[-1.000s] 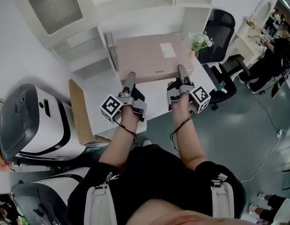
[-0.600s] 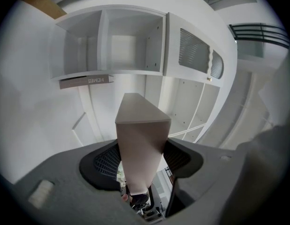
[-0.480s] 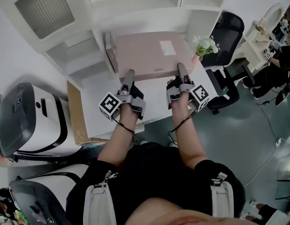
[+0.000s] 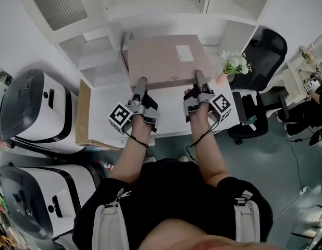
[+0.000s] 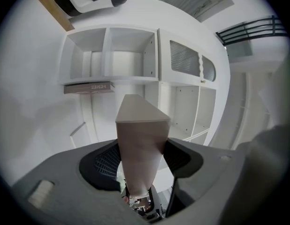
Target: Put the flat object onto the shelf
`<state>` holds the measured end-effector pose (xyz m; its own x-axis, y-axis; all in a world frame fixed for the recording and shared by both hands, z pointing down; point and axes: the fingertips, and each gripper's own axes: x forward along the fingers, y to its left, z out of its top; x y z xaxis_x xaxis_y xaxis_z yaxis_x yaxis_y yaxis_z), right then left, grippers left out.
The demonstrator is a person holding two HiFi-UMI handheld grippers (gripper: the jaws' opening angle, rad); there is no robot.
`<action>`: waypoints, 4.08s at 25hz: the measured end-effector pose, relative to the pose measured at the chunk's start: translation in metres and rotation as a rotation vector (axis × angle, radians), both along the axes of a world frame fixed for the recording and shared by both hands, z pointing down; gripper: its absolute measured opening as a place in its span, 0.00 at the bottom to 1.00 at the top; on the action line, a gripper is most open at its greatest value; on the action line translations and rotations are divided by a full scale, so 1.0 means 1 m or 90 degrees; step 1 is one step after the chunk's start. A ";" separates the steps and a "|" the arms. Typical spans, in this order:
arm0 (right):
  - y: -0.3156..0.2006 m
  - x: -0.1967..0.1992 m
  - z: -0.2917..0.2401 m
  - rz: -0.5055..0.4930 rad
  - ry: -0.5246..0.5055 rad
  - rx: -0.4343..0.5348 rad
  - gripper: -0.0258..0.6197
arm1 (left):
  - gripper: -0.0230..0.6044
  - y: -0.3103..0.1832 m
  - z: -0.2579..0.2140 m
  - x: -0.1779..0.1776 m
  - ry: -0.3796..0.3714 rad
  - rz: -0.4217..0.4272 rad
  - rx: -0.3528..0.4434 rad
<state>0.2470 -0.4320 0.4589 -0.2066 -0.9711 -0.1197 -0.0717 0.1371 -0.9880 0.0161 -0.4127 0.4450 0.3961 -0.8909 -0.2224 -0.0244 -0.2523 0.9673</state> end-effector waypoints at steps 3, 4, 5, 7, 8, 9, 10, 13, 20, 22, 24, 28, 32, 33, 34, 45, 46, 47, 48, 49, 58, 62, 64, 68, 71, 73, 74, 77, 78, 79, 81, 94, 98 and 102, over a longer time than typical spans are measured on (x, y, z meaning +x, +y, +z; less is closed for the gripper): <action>-0.005 0.002 -0.003 -0.028 -0.005 0.005 0.49 | 0.49 0.005 -0.004 0.003 -0.004 -0.025 0.003; -0.005 0.001 -0.004 -0.037 -0.007 0.006 0.49 | 0.49 0.007 -0.005 0.002 -0.005 -0.032 0.004; -0.005 -0.001 -0.005 -0.045 -0.007 0.007 0.49 | 0.49 0.009 -0.006 0.001 -0.007 -0.040 0.005; -0.004 -0.005 -0.006 -0.061 -0.007 0.008 0.49 | 0.49 0.013 -0.008 -0.002 -0.008 -0.053 0.007; -0.004 -0.007 -0.006 -0.068 -0.009 0.009 0.49 | 0.49 0.015 -0.009 -0.004 -0.008 -0.060 0.008; -0.003 -0.009 -0.006 -0.074 -0.011 0.011 0.49 | 0.49 0.016 -0.009 -0.006 -0.008 -0.067 0.009; -0.003 -0.011 -0.007 -0.079 -0.013 0.014 0.49 | 0.49 0.017 -0.010 -0.008 -0.008 -0.072 0.011; 0.000 -0.017 -0.013 -0.083 -0.011 0.026 0.49 | 0.49 0.019 -0.015 -0.013 -0.006 -0.076 0.019; 0.011 -0.023 -0.030 -0.076 -0.008 0.056 0.49 | 0.49 0.019 -0.035 -0.019 0.010 -0.066 0.053; 0.016 -0.022 -0.037 -0.066 0.000 0.068 0.49 | 0.49 0.020 -0.040 -0.019 0.014 -0.056 0.061; 0.020 -0.023 -0.045 -0.057 0.007 0.081 0.49 | 0.49 0.019 -0.044 -0.021 0.018 -0.050 0.068; 0.027 -0.024 -0.059 -0.042 0.016 0.103 0.49 | 0.49 0.019 -0.056 -0.022 0.031 -0.037 0.085; 0.032 -0.024 -0.070 -0.035 0.026 0.124 0.48 | 0.49 0.020 -0.065 -0.024 0.033 -0.028 0.099; 0.033 -0.023 -0.073 -0.033 0.028 0.129 0.48 | 0.49 0.020 -0.067 -0.024 0.033 -0.025 0.103; 0.034 -0.023 -0.075 -0.030 0.028 0.133 0.48 | 0.49 0.019 -0.070 -0.024 0.033 -0.022 0.107; 0.028 -0.026 -0.122 -0.020 0.030 0.206 0.48 | 0.49 0.011 -0.114 -0.026 0.042 -0.010 0.160; 0.027 -0.025 -0.124 -0.019 0.029 0.211 0.48 | 0.49 0.010 -0.118 -0.026 0.041 -0.009 0.166; 0.026 -0.025 -0.126 -0.019 0.028 0.216 0.48 | 0.49 0.008 -0.121 -0.026 0.039 -0.007 0.171; 0.025 -0.025 -0.127 -0.021 0.027 0.220 0.48 | 0.49 0.008 -0.122 -0.026 0.037 -0.006 0.176; 0.025 -0.025 -0.128 -0.023 0.026 0.223 0.48 | 0.49 0.008 -0.122 -0.027 0.035 -0.005 0.179; -0.023 -0.034 -0.153 -0.039 0.003 0.211 0.47 | 0.49 -0.033 -0.150 -0.035 0.029 -0.020 0.170; -0.043 -0.035 -0.155 -0.036 -0.007 0.199 0.47 | 0.50 -0.047 -0.153 -0.037 0.022 -0.037 0.150; -0.053 -0.035 -0.158 -0.031 -0.009 0.193 0.47 | 0.50 -0.057 -0.154 -0.038 0.027 -0.048 0.135; -0.070 -0.035 -0.165 -0.031 -0.007 0.180 0.47 | 0.50 -0.076 -0.154 -0.039 0.043 -0.061 0.101; -0.086 -0.039 -0.169 -0.042 -0.009 0.173 0.47 | 0.50 -0.093 -0.156 -0.043 0.043 -0.075 0.099; -0.095 -0.041 -0.170 -0.048 -0.013 0.171 0.47 | 0.50 -0.104 -0.158 -0.045 0.044 -0.089 0.104; -0.099 -0.042 -0.170 -0.050 -0.015 0.169 0.47 | 0.50 -0.108 -0.158 -0.047 0.046 -0.094 0.103; -0.110 -0.047 -0.172 -0.060 -0.016 0.162 0.47 | 0.50 -0.119 -0.161 -0.051 0.046 -0.103 0.100; -0.114 -0.048 -0.173 -0.062 -0.016 0.159 0.47 | 0.50 -0.123 -0.163 -0.052 0.045 -0.104 0.098; -0.120 -0.048 -0.175 -0.062 -0.016 0.155 0.47 | 0.50 -0.128 -0.164 -0.053 0.044 -0.105 0.096; -0.139 -0.050 -0.181 -0.061 -0.017 0.144 0.47 | 0.50 -0.147 -0.171 -0.054 0.043 -0.106 0.087; -0.181 -0.051 -0.191 -0.060 -0.024 0.112 0.47 | 0.50 -0.192 -0.182 -0.054 0.036 -0.107 0.049; -0.187 -0.051 -0.190 -0.059 -0.024 0.103 0.47 | 0.50 -0.198 -0.181 -0.055 0.036 -0.108 0.040; -0.199 -0.049 -0.192 -0.052 -0.026 0.080 0.47 | 0.50 -0.211 -0.183 -0.053 0.034 -0.108 0.016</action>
<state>0.1980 -0.6315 0.2668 -0.2771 -0.9280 -0.2489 -0.0158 0.2634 -0.9646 -0.0371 -0.6238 0.2623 0.2272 -0.9379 -0.2621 -0.0176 -0.2731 0.9618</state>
